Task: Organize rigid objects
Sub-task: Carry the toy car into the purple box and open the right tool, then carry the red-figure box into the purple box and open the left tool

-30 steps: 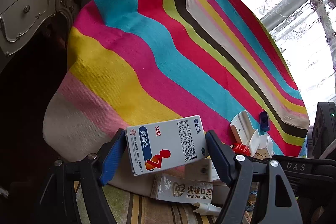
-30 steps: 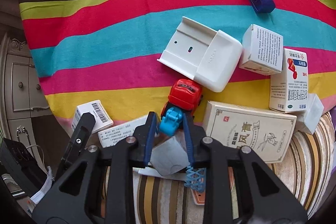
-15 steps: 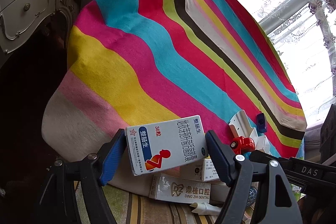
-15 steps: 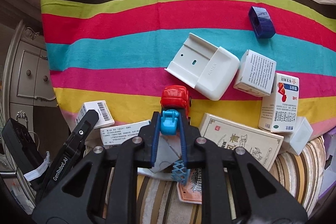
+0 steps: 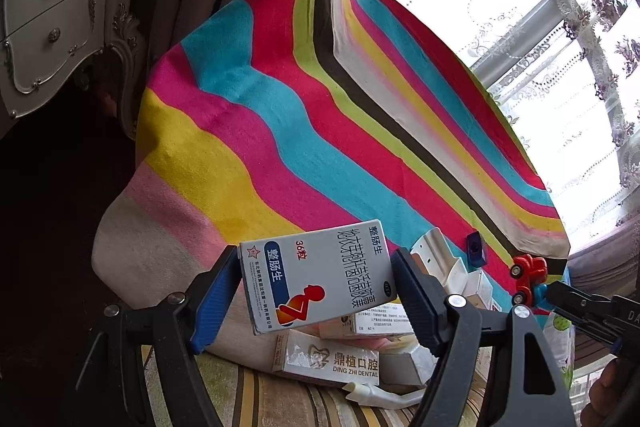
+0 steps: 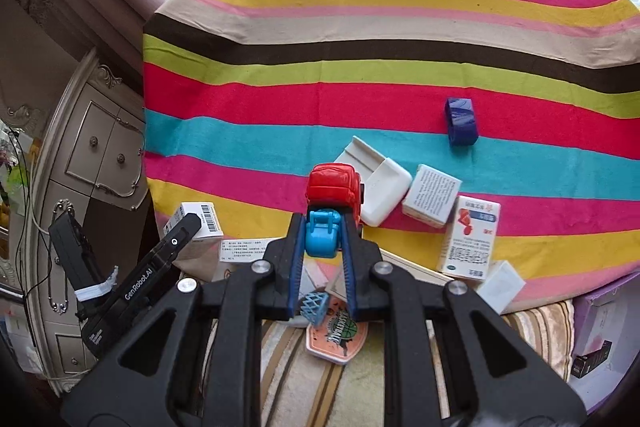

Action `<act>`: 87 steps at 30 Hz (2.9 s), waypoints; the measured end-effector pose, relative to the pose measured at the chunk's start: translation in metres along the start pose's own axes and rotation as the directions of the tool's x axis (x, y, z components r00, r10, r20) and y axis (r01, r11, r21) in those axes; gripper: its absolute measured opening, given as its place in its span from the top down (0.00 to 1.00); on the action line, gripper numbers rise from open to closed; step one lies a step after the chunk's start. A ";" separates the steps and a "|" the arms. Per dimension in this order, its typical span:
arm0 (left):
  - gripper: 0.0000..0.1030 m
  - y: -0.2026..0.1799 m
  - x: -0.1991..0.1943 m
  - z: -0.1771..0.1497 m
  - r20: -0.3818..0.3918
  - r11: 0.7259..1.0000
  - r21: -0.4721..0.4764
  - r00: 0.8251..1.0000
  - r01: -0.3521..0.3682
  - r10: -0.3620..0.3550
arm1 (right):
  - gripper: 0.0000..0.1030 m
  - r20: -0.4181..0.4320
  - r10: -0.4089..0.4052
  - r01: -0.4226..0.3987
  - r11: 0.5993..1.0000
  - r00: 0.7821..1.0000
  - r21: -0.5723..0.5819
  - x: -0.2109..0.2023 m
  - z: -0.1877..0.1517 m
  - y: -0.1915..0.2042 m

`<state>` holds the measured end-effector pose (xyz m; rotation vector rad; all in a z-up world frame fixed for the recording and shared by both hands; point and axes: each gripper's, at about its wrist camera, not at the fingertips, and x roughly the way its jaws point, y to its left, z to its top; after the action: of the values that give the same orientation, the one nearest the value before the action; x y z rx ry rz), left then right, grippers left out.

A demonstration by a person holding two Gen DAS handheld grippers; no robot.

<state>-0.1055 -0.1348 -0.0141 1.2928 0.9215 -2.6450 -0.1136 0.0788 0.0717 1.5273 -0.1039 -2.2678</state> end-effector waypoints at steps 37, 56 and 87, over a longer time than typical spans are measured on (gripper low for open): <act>0.26 -0.194 -0.052 -0.101 -0.145 0.907 0.369 0.976 0.205 -0.162 | 0.79 -0.056 -0.219 0.226 0.959 0.974 0.172 -0.088 -0.212 -0.368; 0.26 -0.320 -0.045 -0.225 -0.409 0.679 0.595 0.889 0.430 -0.205 | 0.68 -0.052 -0.138 0.146 0.964 0.989 0.223 -0.076 -0.233 -0.409; 0.16 -0.363 -0.036 -0.284 -0.527 0.477 0.660 0.810 0.580 -0.257 | 0.32 0.241 -0.124 0.014 0.911 0.963 0.413 -0.164 -0.269 -0.397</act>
<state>0.0083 0.3078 0.0554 1.9894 -0.0991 -3.5061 0.0685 0.5463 -0.0038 1.4203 -0.6475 -2.6170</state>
